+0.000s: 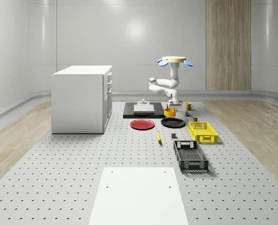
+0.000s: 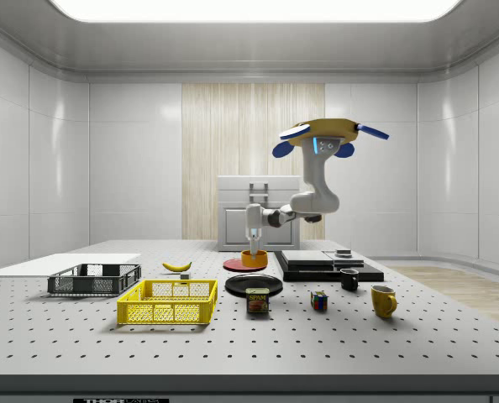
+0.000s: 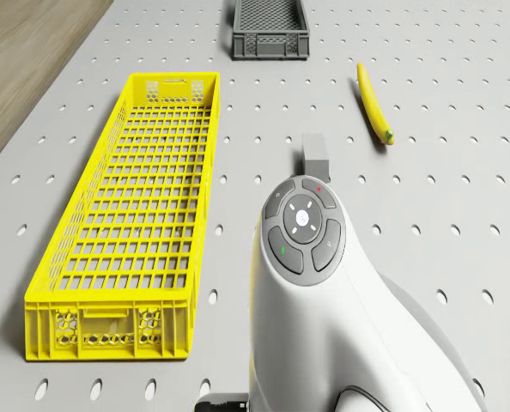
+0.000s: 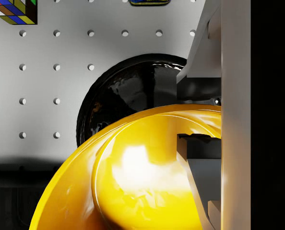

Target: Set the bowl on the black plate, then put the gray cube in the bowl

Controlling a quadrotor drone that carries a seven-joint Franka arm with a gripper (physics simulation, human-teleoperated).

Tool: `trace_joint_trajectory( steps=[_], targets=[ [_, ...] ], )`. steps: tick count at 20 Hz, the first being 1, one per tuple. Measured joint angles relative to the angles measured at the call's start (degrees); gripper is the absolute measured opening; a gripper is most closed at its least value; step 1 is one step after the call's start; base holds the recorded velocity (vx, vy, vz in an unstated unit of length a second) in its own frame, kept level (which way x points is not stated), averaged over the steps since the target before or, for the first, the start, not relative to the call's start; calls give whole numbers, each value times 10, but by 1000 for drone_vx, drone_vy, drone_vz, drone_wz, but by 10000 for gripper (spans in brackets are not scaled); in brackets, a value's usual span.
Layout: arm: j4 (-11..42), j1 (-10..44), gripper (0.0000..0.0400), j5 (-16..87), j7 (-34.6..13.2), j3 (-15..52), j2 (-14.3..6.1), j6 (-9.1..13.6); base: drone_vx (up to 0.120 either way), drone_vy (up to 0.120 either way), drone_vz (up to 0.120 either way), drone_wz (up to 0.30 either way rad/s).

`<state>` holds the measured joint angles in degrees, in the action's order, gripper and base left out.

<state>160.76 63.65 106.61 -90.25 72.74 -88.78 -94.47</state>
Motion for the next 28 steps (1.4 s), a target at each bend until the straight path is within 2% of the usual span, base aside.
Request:
trace_joint_trajectory(
  steps=[8, 15, 28],
  targets=[
    [0, 0, 100, 0, 0, 0, -1, -1, 0, 90, 0, 0],
    [0, 1, 100, -1, 0, 0, -2, -1, 0, 0, -120, 0],
    [-20, 14, 100, 55, -1, -59, 1, -25, 0, 0, 0, 0]
  ],
)
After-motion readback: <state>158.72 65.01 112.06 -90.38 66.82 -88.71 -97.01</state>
